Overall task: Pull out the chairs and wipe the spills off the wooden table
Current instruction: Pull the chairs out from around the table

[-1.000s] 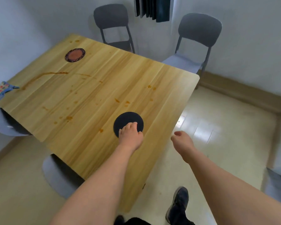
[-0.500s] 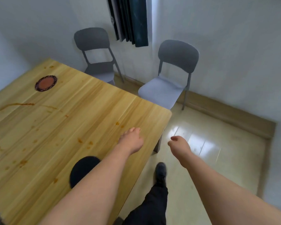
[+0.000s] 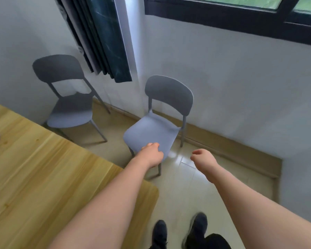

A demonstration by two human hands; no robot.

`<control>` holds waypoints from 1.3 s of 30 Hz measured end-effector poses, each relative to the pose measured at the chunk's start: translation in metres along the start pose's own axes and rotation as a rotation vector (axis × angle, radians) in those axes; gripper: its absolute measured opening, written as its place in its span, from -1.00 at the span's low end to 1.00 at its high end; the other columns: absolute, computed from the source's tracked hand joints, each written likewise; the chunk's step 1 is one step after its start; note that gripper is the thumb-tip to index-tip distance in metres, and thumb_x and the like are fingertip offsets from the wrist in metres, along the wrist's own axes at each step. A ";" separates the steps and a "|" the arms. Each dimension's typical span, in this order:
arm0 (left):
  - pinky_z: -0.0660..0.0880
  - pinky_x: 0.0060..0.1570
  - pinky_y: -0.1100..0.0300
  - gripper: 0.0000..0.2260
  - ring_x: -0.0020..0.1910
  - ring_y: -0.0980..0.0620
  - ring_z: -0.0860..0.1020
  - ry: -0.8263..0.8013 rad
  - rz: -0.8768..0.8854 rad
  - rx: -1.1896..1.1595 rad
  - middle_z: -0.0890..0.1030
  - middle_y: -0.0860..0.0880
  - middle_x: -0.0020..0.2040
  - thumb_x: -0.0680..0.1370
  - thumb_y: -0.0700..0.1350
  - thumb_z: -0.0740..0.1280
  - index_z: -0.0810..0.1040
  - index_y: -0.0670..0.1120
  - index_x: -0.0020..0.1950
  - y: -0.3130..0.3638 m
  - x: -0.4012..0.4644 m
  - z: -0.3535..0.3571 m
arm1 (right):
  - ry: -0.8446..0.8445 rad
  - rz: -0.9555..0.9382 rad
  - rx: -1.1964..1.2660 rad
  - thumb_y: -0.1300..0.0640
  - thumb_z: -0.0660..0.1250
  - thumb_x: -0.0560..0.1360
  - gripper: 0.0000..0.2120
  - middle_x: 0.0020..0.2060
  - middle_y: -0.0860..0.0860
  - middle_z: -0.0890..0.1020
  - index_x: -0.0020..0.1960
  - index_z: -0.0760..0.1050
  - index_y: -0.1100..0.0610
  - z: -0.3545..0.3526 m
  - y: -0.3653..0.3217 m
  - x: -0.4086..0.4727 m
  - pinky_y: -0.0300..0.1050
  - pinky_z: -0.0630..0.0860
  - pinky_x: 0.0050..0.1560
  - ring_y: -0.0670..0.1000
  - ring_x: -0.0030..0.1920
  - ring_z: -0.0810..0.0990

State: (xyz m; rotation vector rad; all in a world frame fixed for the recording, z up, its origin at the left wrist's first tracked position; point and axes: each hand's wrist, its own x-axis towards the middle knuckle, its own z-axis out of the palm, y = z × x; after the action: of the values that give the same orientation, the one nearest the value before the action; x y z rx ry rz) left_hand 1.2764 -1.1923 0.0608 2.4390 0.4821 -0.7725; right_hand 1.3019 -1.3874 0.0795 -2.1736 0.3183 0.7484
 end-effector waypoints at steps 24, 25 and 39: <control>0.40 -0.05 0.10 -0.77 0.02 -0.08 0.49 0.067 -0.643 -1.530 0.47 -0.10 0.10 0.62 -0.02 0.18 0.37 -0.06 0.24 0.149 0.267 -0.085 | -0.196 -0.170 -0.384 0.18 0.22 0.43 -0.73 -0.03 0.04 0.66 0.06 0.60 0.11 -0.103 -0.229 0.360 -0.16 0.47 -0.04 0.10 0.02 0.60; 0.37 -0.16 0.12 -0.81 -0.11 -0.05 0.46 0.069 -0.670 -1.611 0.46 -0.08 0.00 0.61 -0.05 0.17 0.37 -0.06 0.20 0.157 0.275 -0.088 | -0.207 -0.172 -0.399 0.19 0.23 0.44 -0.76 -0.05 0.04 0.66 0.04 0.60 0.12 -0.103 -0.235 0.368 -0.16 0.47 -0.03 0.10 0.01 0.59; 0.17 0.47 -0.10 -0.50 0.53 -0.17 0.20 0.203 -1.098 -2.325 0.22 -0.14 0.56 0.62 -0.04 0.17 0.22 -0.12 0.55 0.259 0.370 -0.094 | -0.516 -0.125 -0.502 0.26 0.19 0.52 -0.90 -0.21 0.12 0.51 -0.10 0.47 0.15 -0.064 -0.278 0.489 -0.20 0.40 -0.26 0.08 -0.27 0.46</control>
State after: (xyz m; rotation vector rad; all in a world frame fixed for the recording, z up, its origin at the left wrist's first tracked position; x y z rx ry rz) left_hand 1.7245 -1.2807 -0.0020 -0.0684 1.5147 0.0767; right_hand 1.8420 -1.2459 -0.0157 -2.3145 -0.3007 1.3881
